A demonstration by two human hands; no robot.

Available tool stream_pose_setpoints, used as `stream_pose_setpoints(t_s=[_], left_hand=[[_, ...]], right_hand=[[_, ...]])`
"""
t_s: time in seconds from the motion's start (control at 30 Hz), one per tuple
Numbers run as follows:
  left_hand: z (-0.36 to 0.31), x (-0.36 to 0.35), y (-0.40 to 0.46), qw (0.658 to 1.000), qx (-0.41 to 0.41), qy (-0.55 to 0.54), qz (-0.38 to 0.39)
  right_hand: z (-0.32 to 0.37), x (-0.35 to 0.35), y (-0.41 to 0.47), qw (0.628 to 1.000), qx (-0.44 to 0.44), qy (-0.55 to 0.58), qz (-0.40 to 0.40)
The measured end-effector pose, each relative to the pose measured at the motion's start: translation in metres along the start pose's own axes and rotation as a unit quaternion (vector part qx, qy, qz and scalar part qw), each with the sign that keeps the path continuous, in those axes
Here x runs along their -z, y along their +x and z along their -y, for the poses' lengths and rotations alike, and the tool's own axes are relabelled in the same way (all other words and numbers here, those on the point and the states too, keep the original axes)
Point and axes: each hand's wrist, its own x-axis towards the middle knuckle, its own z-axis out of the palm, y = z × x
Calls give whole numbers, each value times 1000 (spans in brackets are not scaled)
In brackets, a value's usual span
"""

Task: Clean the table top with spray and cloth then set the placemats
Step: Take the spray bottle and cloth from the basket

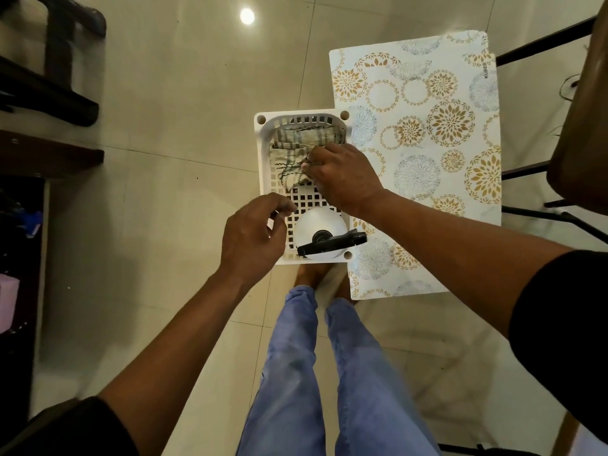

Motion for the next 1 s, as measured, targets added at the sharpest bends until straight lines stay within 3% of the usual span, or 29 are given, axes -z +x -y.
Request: stream_pose_setpoints(t_s=[0.17,0.3,0.37,0.47,0.67,0.73,0.83,1.0], left_hand=[[-3,-4,-7,996,-53,-5,67],[-5,-7,-8,985,-79,-20,150],[-7,-14,-8,981,-73,-21,181],[-8,-26,-6,977,-91,-43,189],[-18,-40,12,968,-131,-39,212],[-16,-43,15,966,-152,-37,207],[-14,-46,21,961,-190,-39,196],[-20,-48,24,960,-207,-67,177]], right_hand=[[5,19,3,989,-99,112,9],[1,51,9,938,-217,271,12],[-3,67,7,871,-247,426,6],[-12,77,-6,721,-297,626,16],[-34,60,-38,492,-366,790,17],[-35,59,-45,439,-360,823,9],[-35,60,-48,412,-345,843,21],[-34,60,-47,434,-356,826,47]])
